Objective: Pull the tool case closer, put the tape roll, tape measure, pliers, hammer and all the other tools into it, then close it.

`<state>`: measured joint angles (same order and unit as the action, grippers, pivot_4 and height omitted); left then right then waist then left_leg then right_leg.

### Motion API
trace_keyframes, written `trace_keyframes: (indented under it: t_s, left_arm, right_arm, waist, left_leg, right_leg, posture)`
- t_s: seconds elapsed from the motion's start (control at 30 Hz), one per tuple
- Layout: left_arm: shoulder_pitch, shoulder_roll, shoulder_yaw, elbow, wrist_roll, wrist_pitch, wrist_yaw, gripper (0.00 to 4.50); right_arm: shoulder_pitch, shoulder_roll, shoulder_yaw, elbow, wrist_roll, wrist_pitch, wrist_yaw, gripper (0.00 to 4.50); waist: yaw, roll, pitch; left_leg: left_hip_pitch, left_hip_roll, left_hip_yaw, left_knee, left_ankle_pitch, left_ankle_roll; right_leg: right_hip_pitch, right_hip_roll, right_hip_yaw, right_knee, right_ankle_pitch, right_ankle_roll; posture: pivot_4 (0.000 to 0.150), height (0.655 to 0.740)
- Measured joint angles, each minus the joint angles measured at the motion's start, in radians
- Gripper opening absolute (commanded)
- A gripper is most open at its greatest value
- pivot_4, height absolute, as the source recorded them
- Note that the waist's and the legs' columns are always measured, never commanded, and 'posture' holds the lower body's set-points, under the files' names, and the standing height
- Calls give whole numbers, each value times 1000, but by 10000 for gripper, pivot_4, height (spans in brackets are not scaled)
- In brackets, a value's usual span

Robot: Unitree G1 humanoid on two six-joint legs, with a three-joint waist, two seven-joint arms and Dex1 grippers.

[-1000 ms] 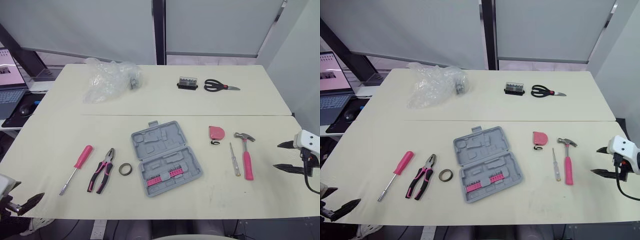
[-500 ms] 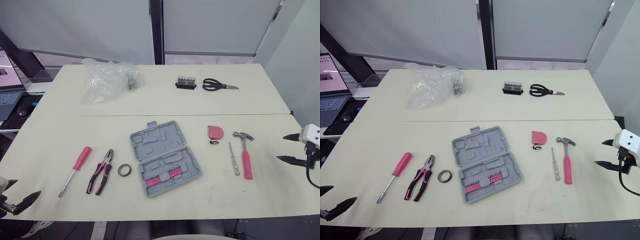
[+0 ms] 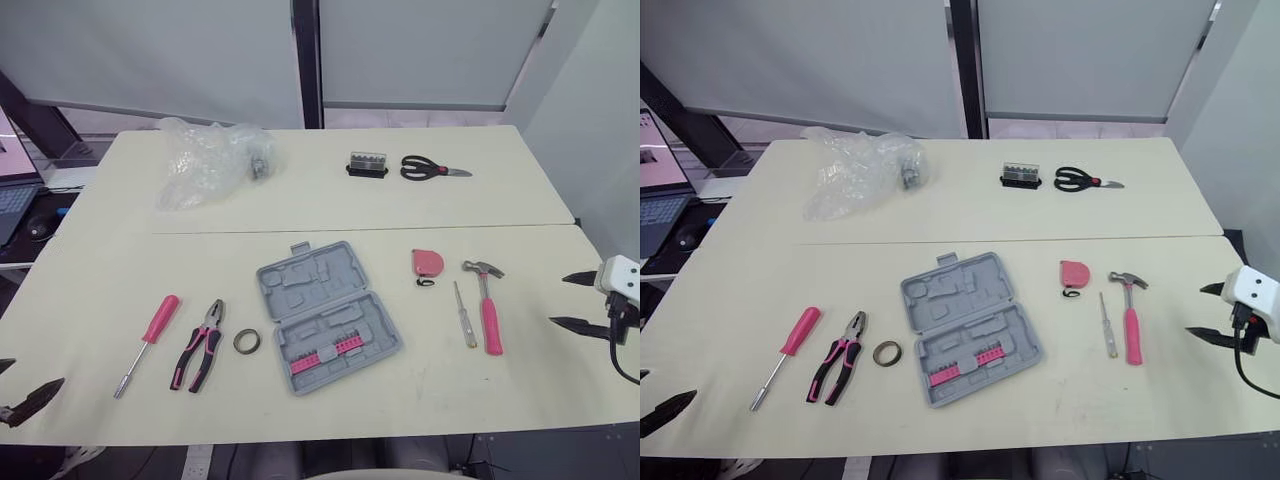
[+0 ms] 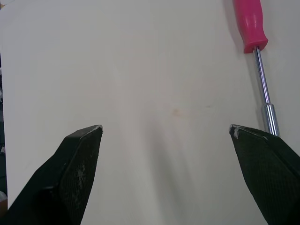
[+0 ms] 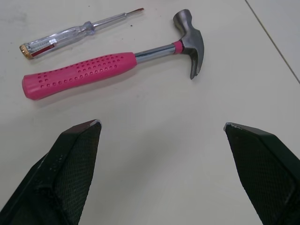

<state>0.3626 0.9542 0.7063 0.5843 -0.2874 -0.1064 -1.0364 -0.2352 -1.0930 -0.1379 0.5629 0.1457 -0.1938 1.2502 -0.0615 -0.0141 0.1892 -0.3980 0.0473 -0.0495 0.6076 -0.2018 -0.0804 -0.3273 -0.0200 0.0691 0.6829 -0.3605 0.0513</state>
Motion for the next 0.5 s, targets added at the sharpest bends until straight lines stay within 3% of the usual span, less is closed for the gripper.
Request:
trace_keyframes:
  t_s: [0.2, 0.27, 0.37, 0.5]
  left_arm:
    - [42, -68, 0, -217, -49, 134, 37, 45000]
    - [57, -85, 0, -331, -71, 197, 58, 45000]
    - [58, -116, -36, -535, -122, 281, 64, 39014]
    - [21, -112, -160, -731, -159, 375, 43, 26241]
  right_arm:
    - [1, 53, -2, -121, 17, 156, -96, 44651]
    - [3, 66, -5, -190, 42, 217, -101, 40866]
    - [5, 88, 1, -320, 81, 305, -97, 31629]
    - [-21, 91, 67, -457, 74, 388, -93, 19985]
  waist:
    - [5, -1, 0]
    - [6, -1, 0]
    - [9, -1, 0]
    - [10, -1, 0]
  left_leg:
    - [0, 0, 0, 1, 0, 0]
    - [-1, 0, 0, 1, 0, 0]
    - [-1, -1, 0, 1, 0, 0]
    - [-1, -1, 0, 1, 0, 0]
  right_leg:
    - [0, 0, 0, 1, 1, 1]
    - [0, 0, 0, 0, 1, 1]
    - [0, 0, 1, 0, 1, 2]
    - [0, 0, 1, 0, 1, 2]
  posture:
    - [1500, 7400]
    - [1500, 7400]
    - [1500, 7400]
    - [1500, 7400]
